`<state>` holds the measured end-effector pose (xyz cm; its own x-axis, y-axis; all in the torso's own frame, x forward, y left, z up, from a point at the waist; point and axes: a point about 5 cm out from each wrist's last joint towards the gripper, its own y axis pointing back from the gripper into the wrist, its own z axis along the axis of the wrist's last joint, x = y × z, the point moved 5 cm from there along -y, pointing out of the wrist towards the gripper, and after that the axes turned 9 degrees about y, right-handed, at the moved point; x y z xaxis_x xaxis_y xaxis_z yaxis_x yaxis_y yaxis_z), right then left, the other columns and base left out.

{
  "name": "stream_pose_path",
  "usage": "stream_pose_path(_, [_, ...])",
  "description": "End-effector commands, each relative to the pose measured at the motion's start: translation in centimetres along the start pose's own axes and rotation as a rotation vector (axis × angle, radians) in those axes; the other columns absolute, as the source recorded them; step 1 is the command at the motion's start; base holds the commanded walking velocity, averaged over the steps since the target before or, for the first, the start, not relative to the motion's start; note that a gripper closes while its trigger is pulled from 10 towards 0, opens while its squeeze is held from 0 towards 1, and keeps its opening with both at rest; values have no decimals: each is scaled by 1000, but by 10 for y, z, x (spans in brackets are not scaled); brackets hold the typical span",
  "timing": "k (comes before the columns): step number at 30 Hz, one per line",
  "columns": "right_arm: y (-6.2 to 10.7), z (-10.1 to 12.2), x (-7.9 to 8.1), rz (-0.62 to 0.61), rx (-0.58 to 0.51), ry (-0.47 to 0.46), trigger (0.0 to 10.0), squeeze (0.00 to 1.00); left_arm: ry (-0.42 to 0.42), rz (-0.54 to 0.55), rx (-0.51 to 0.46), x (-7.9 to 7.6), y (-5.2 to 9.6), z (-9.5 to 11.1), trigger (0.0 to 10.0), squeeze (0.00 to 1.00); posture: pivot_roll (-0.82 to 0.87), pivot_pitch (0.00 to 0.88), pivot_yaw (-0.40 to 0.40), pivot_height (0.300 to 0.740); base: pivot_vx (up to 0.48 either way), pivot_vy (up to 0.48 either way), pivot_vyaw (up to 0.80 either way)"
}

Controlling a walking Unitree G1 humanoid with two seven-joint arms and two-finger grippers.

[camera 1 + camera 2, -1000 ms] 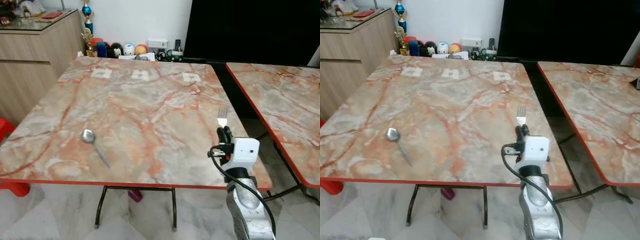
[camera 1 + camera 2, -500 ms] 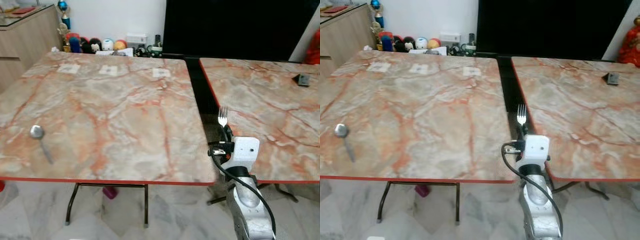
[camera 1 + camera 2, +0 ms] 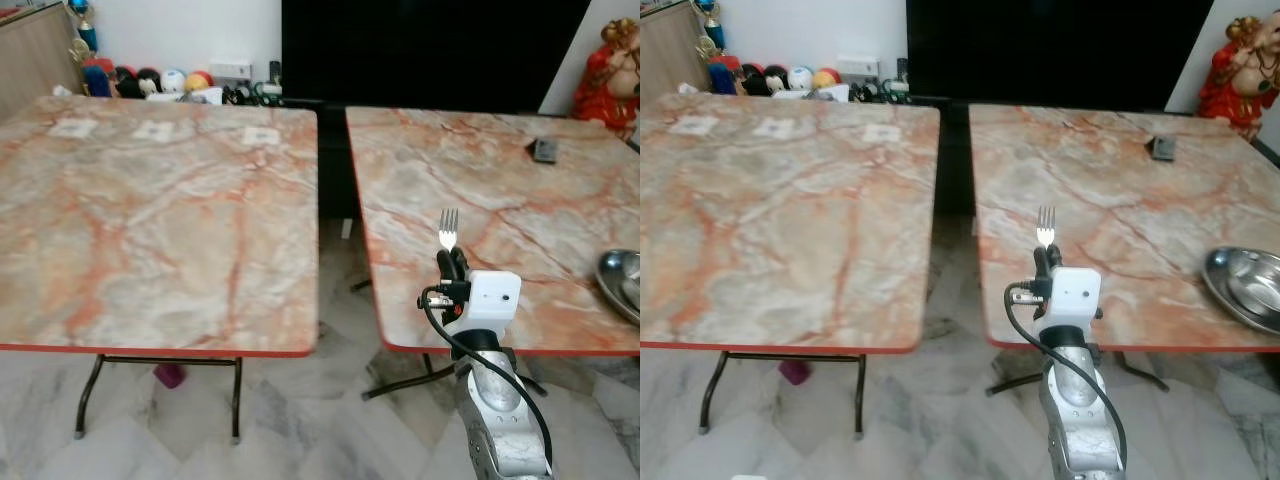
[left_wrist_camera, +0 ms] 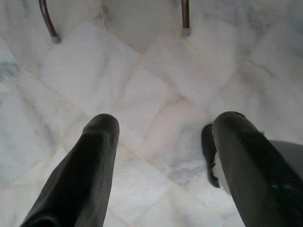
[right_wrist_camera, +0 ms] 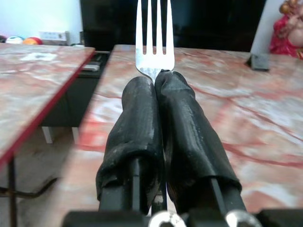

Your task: Setting the table

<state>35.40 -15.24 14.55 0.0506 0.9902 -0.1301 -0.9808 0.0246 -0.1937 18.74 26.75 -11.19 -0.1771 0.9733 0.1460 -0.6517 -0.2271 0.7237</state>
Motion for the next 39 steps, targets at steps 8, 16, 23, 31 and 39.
stream_pose_path(8, [0,2,-10,-27,-7,18,10000,0,11,-23,31,-9,2,-10,10000,0,-4,88,-20,740,0,-472,0])
stream_pose_path(16, [0,3,-12,-35,-9,23,10000,0,9,-24,34,-9,2,-10,10000,0,-8,94,-20,740,0,-472,0])
stream_pose_path(23, [-1,3,-13,-43,-12,21,10000,0,11,-22,38,-9,2,-12,10000,0,-8,95,-20,740,0,-472,0])
stream_pose_path(31, [0,3,-15,-49,-11,23,10000,0,14,-24,40,-10,2,-12,10000,0,-10,95,-19,740,0,-396,0])
stream_pose_path(39, [0,3,-15,-53,-9,23,10000,0,17,-22,39,-10,2,-11,10000,0,-9,98,-21,740,0,0,0])
